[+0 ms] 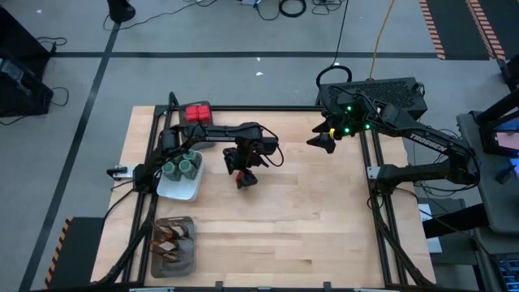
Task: Sort spices by type
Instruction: Put the red seasoning can into the top black bin
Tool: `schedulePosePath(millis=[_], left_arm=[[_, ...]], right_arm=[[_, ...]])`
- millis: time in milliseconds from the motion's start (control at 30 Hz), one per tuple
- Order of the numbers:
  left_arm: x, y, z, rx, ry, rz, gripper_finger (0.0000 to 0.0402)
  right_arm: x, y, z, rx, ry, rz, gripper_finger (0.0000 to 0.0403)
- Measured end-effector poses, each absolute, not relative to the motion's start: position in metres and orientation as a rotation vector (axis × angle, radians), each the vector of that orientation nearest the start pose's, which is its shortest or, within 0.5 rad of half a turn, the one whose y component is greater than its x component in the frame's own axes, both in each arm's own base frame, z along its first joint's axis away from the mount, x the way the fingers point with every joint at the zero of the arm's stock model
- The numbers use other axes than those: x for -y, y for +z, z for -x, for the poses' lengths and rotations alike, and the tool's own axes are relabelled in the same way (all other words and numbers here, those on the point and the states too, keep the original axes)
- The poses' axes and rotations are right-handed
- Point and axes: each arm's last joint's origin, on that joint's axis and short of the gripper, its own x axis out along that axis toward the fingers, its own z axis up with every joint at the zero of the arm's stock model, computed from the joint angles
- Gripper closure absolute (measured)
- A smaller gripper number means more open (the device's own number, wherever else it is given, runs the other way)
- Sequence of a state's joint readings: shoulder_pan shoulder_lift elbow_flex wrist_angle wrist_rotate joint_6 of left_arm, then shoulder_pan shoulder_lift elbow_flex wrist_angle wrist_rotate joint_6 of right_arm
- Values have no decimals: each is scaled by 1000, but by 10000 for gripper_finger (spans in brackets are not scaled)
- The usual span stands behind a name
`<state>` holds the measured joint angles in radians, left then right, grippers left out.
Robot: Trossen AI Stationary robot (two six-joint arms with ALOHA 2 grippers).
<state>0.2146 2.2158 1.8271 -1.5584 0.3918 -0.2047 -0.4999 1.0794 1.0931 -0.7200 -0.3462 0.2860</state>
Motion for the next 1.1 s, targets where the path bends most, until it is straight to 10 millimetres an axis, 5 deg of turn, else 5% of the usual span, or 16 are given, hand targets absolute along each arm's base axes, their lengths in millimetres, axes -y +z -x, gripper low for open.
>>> schedulePosePath(millis=[733,1100], left_arm=[[-75,191,-386,-1876,70,659,34],[-89,226,-372,-1795,128,637,33]], right_arm=[[93,338,-191,-627,-231,-538,87],[93,338,-191,-622,-229,-514,87]])
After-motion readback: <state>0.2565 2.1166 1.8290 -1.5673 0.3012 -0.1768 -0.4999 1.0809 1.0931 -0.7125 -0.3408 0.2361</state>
